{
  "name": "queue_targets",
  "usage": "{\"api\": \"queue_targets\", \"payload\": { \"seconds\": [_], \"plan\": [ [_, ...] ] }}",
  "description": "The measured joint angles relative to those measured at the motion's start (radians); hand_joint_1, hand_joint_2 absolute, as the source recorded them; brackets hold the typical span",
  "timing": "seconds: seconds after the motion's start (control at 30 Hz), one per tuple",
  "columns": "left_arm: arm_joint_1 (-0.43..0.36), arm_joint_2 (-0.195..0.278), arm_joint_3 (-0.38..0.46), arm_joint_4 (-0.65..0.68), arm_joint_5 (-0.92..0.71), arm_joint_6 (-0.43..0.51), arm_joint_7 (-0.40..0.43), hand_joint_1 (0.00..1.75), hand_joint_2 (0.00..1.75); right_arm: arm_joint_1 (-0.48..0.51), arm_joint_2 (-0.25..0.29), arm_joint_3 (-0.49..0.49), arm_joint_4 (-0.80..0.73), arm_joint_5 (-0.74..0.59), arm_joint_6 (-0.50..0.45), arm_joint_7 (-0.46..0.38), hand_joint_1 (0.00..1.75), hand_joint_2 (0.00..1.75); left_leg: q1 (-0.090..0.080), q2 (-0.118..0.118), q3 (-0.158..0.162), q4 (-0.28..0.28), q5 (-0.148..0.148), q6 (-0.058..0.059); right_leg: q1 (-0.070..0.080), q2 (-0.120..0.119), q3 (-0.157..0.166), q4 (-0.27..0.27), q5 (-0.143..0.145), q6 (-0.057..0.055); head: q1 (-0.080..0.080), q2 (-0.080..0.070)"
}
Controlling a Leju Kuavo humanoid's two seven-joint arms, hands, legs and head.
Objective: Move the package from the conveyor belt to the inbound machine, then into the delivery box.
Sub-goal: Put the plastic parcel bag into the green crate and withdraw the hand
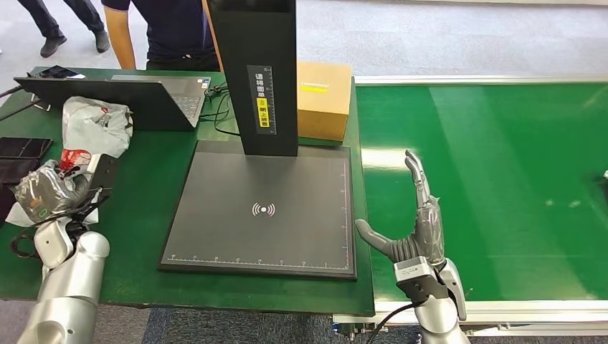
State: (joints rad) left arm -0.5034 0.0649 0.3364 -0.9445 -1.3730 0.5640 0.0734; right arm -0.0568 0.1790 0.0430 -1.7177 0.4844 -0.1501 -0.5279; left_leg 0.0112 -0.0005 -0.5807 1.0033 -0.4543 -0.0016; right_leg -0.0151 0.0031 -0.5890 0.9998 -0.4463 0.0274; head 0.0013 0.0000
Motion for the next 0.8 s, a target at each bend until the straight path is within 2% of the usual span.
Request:
{"api": "queue_targets", "payload": {
  "seconds": [0.03,0.07,0.17,0.2,0.43,0.8],
  "plan": [
    [-0.002,0.003,0.001,0.013,-0.023,-0.005,0.022,1.75,1.75,0.001,0.0,0.0,-0.003,0.001,0.0,0.001,0.0,1.75,0.0,0.0,0.0,0.0,0.0,0.0,0.0,0.0,0.0,0.0,0.0,0.0,0.0,0.0],
    [-0.004,0.005,0.002,0.025,-0.045,-0.009,0.042,1.65,1.75,0.002,0.001,0.0,-0.006,0.002,0.001,0.001,0.0,1.75,0.0,0.0,0.0,0.0,0.0,0.0,0.0,0.0,0.0,0.0,0.0,0.0,0.0,0.0],
    [-0.013,0.014,0.005,0.061,-0.098,-0.021,0.097,0.37,1.75,0.006,0.003,-0.001,-0.012,0.005,0.001,0.002,0.0,1.75,0.0,0.0,-0.001,0.0,0.0,0.0,0.0,0.0,-0.001,0.0,0.0,0.0,0.0,0.0],
    [-0.018,0.017,0.005,0.073,-0.113,-0.024,0.114,0.03,1.75,0.007,0.004,-0.001,-0.014,0.006,0.001,0.002,0.0,1.75,0.0,0.0,-0.001,0.0,0.0,0.0,0.0,0.0,-0.001,0.0,0.0,0.0,0.0,0.0],
    [-0.047,0.023,0.008,0.124,-0.164,-0.027,0.165,0.0,1.75,0.01,0.01,-0.006,-0.02,0.008,-0.001,0.003,0.0,1.75,0.0,0.0,0.0,0.0,0.0,0.0,0.0,0.0,0.0,0.0,0.0,0.0,0.0,0.0],
    [-0.06,0.017,0.011,0.142,-0.184,-0.032,0.148,0.0,1.75,0.01,0.011,-0.011,-0.02,0.009,-0.007,0.0,0.0,1.75,0.0,0.0,0.0,0.0,0.0,0.0,0.0,0.0,0.0,0.0,0.0,0.0,0.0,0.0]
  ]
}}
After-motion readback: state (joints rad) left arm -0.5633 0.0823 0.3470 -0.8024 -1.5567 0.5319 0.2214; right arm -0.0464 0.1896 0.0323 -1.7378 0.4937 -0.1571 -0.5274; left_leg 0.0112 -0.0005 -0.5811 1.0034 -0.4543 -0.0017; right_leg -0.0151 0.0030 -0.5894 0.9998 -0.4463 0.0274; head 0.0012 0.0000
